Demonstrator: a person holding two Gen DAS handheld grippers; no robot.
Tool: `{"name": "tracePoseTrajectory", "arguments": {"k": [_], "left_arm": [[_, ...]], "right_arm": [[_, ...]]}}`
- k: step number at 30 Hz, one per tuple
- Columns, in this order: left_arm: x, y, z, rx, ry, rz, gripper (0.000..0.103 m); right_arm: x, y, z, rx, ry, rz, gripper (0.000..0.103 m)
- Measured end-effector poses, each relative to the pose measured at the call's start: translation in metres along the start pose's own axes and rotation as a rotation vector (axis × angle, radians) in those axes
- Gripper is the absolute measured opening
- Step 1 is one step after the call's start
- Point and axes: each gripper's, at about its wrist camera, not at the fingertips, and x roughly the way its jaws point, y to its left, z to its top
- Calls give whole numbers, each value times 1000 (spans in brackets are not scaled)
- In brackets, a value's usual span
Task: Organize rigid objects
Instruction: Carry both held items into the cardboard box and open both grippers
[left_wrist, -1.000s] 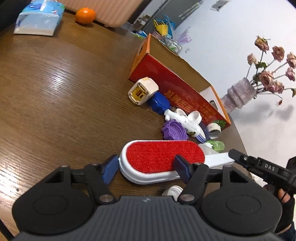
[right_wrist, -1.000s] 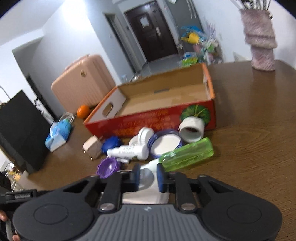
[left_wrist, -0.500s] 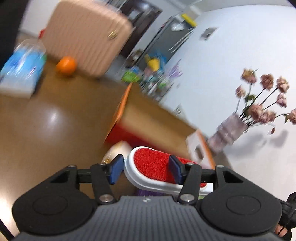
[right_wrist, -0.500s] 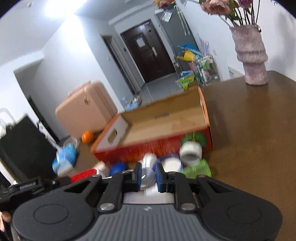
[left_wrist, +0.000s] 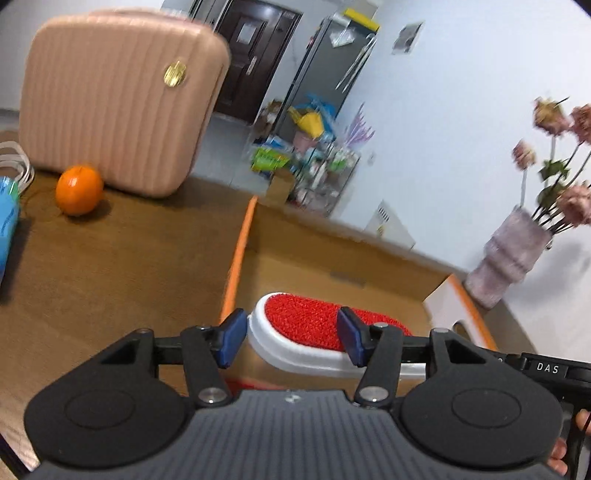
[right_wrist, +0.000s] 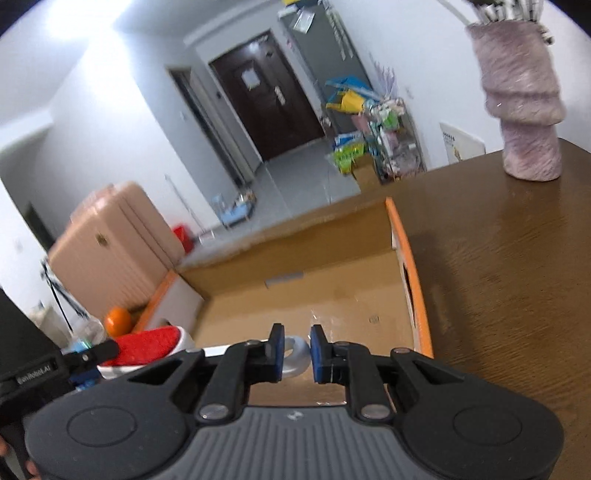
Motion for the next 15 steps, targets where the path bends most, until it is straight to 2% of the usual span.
{"name": "tracePoseTrajectory", "arguments": {"k": [5,7,10,12,14,15], "left_arm": [[-7,-4,-7,104,-20,71,55],[-19,-14,-6,160,-44,102,55],[-50,-21,-1,185,-94,90,60],[-77,-24,1,200,-127,92,68],[-102,-30,-2,236,-162,116,73],[-115,-33,-6,270,-177,133,78]], "right_arm": [[14,13,-15,-122,83,-11,12],[8,24,-16,-180,84,-27,12],[-19,40,-10,-234,33,-32,15],[-45,49,-5,-252,-16,-22,15],[-74,59,-4,-281,-65,-37,16],[-87,63,-6,-296,-89,-45,18]]}}
